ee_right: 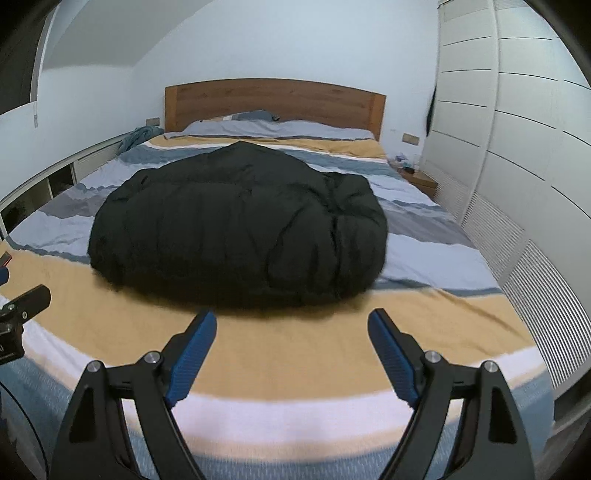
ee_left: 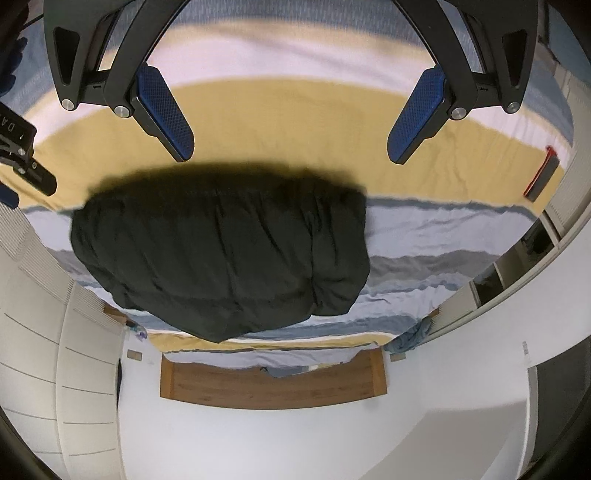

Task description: Fold large clothes

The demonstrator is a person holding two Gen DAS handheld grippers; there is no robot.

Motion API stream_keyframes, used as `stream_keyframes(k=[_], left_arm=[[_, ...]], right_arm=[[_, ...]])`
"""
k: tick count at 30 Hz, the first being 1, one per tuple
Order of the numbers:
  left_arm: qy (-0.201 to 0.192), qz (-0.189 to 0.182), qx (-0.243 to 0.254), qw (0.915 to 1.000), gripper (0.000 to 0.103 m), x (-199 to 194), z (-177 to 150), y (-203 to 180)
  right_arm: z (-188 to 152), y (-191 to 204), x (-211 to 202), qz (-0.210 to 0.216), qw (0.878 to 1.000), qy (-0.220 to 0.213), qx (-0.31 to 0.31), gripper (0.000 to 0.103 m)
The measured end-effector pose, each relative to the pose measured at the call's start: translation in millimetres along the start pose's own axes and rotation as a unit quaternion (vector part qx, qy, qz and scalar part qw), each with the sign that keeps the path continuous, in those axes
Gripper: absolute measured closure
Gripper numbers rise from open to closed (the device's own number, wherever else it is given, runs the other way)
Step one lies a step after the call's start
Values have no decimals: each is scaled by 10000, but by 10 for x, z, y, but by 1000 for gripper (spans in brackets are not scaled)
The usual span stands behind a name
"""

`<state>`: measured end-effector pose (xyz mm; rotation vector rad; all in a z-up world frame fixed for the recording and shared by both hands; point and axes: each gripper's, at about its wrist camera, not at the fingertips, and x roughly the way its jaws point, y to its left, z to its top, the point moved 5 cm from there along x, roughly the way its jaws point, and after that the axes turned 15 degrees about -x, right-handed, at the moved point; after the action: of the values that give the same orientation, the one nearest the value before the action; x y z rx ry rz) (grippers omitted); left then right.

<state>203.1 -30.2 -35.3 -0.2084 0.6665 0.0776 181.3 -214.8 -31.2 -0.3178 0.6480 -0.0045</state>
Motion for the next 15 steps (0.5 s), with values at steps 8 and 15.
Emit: stream_keyframes(k=[8,15], left_arm=[[-81,14,142,9999,0,884,611,-269],[-184,205,165,9995,1,1691,1226,-417]], right_arm=[[580,28,957,236,9997,6,-113,19],[1225,173,1720,479,9982,-188,-301,19]])
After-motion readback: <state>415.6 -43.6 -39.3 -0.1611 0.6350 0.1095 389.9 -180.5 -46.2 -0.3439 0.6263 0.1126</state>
